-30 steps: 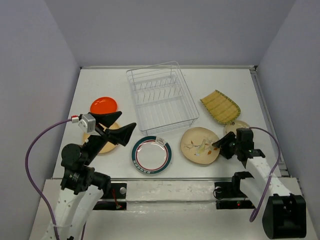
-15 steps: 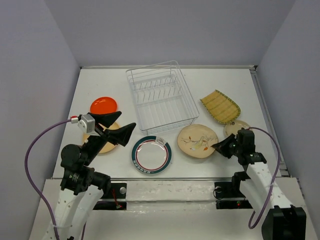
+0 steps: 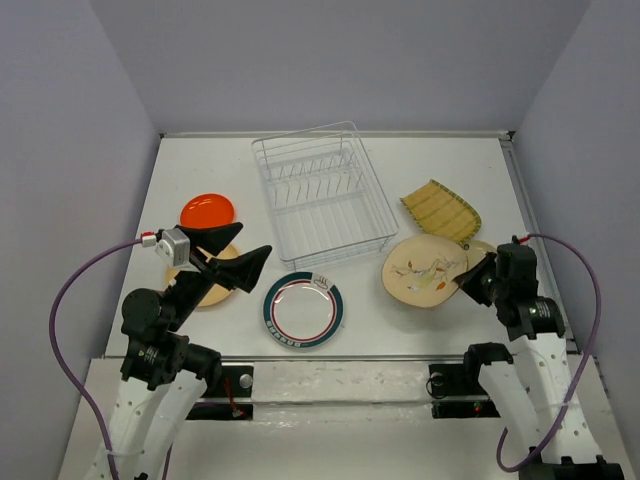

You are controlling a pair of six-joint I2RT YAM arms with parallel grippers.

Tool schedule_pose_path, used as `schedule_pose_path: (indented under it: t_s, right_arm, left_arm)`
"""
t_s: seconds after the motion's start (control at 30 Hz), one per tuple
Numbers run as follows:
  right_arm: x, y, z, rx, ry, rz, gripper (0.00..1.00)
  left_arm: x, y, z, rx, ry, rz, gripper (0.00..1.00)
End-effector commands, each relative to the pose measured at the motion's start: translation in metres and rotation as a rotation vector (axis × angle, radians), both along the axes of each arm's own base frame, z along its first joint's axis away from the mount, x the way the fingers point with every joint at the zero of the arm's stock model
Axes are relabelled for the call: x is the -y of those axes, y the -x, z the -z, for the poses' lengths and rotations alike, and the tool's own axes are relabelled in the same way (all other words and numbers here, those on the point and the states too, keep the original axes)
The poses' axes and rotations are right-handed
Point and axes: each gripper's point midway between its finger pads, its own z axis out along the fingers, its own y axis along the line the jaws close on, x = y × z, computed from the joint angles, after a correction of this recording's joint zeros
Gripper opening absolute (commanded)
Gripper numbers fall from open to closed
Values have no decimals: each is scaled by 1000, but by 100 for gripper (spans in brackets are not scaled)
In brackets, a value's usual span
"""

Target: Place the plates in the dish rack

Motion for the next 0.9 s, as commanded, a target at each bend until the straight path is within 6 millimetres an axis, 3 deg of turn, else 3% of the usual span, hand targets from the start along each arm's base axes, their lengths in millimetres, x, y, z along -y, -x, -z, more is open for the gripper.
schedule_pose_path:
  t_s: [0.0,0.03,0.23,0.27,0.33,0.4,0.6,0.63,0.87]
  right_arm:
    - [5,-30,-107,318,43,-4,7]
    - [7,-33,-127,357,57,-2,7]
    - [20,-47,-187,478,164,6,7]
    - [21,-48,-205,520,173,11,7]
    - [19,-57,-228,580,172,-3,7]
    - [3,-68,-244,621,141,-84,7]
    - [-15,-140,-295,684,205,-167,7]
    - [-14,-160,-306,683,233,-144,7]
    - [-49,-232,-319,651,384,-90,7]
  left_arm:
    - [-2,9,-27,77,32,7,99]
    - [-2,8,-26,72,34,6,99]
    - [-4,3,-24,55,41,-15,99]
    - [-5,2,-24,52,44,-19,99]
    - [-4,1,-24,42,51,-18,99]
    - [-5,-1,-23,33,58,-28,99]
    - [-10,-11,-18,-13,69,-73,99]
    - [-11,-12,-18,-20,71,-77,99]
    - [-20,-18,-17,-57,112,-133,99]
